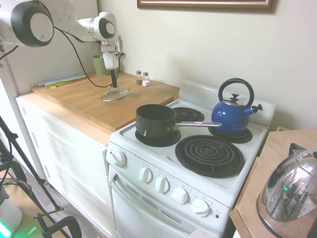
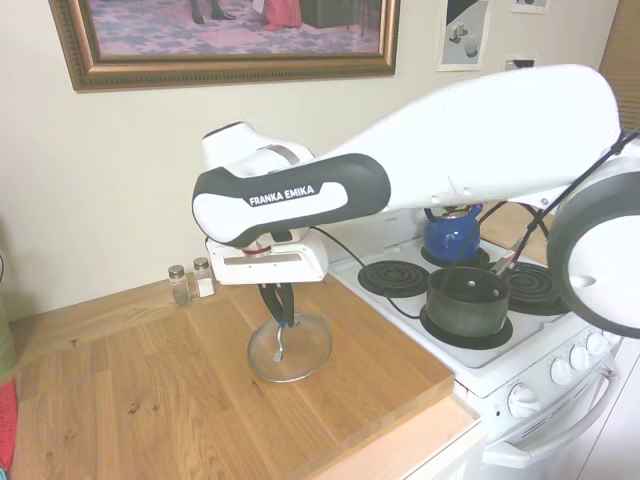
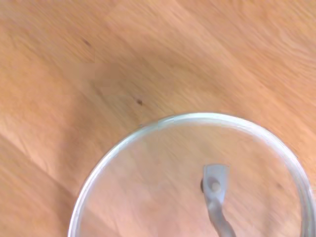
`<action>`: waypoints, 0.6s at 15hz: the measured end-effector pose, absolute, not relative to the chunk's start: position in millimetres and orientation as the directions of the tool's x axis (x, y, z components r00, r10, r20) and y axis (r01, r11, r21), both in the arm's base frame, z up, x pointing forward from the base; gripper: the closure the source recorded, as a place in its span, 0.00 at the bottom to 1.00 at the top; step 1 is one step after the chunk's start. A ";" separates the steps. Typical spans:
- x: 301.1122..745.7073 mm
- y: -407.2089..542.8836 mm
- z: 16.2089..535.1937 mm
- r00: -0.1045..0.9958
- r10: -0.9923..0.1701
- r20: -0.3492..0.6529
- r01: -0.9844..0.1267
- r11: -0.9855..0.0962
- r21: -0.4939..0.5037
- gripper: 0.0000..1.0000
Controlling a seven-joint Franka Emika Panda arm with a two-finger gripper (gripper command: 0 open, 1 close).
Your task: Uncover the lid of the pot
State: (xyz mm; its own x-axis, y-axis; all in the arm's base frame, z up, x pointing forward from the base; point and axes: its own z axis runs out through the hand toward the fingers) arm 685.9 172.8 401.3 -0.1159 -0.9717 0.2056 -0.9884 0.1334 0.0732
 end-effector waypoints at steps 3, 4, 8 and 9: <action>694.9 169.7 392.4 -0.113 -0.972 0.208 -0.987 0.134 0.093 0.00; 696.6 169.5 392.1 -0.113 -0.972 0.206 -0.987 0.134 0.092 0.00; 699.8 167.7 392.1 -0.109 -0.975 0.196 -0.987 0.130 0.098 0.00; 700.3 166.9 391.4 -0.106 -0.975 0.194 -0.987 0.127 0.100 0.00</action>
